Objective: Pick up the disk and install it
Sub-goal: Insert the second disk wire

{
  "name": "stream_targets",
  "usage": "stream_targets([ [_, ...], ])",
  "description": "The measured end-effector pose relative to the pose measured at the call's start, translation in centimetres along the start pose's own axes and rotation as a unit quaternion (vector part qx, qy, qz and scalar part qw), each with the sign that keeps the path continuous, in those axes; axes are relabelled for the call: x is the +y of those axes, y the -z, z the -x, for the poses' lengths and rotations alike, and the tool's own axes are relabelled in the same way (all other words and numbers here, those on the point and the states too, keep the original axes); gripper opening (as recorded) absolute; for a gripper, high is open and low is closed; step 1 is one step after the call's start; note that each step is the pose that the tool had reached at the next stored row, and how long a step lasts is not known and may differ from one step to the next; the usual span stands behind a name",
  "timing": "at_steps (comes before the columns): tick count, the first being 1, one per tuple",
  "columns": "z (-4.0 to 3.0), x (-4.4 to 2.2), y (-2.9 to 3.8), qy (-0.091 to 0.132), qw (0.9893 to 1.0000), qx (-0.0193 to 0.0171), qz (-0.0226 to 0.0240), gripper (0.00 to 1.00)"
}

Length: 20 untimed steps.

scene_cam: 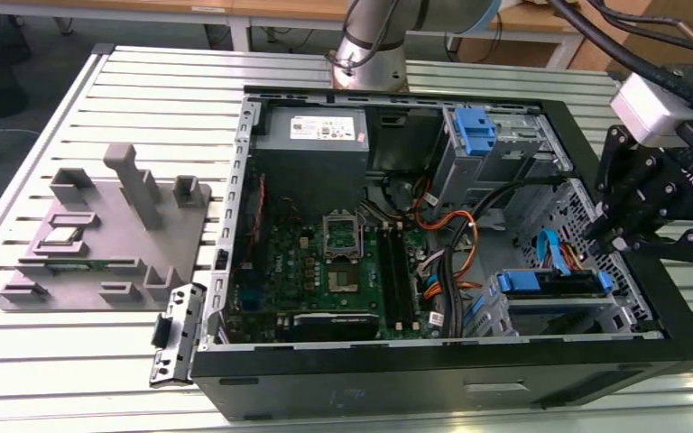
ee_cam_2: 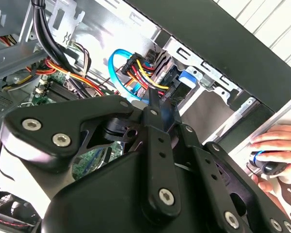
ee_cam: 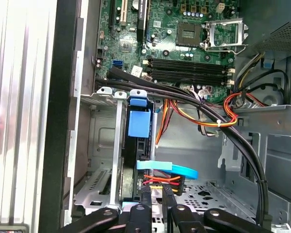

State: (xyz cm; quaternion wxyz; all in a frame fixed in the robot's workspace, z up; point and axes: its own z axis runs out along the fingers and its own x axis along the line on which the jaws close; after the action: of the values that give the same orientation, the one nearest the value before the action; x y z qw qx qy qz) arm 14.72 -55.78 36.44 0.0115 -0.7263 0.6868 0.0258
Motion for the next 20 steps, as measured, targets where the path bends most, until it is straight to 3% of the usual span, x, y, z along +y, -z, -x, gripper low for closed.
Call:
stream_targets([
  [20, 0.02, 0.43, -0.02, 0.000, 1.0000, 0.0000, -0.0004, 0.24],
])
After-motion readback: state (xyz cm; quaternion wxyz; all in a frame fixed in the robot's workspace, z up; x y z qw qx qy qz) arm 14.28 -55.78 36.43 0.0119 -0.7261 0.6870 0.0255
